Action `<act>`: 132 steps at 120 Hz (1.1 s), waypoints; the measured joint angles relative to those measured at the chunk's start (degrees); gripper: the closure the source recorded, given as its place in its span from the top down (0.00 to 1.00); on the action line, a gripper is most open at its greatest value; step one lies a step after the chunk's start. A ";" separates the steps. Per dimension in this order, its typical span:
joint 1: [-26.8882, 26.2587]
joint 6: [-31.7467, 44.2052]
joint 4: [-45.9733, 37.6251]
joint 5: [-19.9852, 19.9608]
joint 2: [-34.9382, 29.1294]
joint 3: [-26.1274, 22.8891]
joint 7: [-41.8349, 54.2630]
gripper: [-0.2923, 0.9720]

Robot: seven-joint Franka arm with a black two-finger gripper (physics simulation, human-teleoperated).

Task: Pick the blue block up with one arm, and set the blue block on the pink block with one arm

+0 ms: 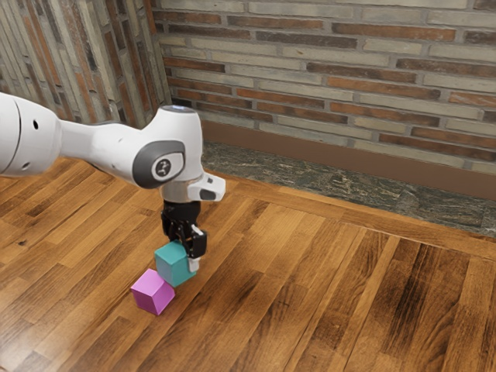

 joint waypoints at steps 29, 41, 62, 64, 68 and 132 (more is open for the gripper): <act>9.70 -0.68 -2.10 0.19 -0.68 -5.81 5.64 0.54; 10.69 -0.81 -3.36 0.23 -1.28 -6.31 7.42 0.54; 12.18 -0.88 -5.16 0.27 -2.37 -6.75 9.83 0.53; 12.25 -0.88 -5.47 0.24 -2.66 -6.85 9.92 0.53; 12.39 -0.88 -5.99 0.20 -3.14 -7.28 10.01 0.53; 15.37 -0.70 -7.36 -1.76 -4.06 -9.30 9.68 0.53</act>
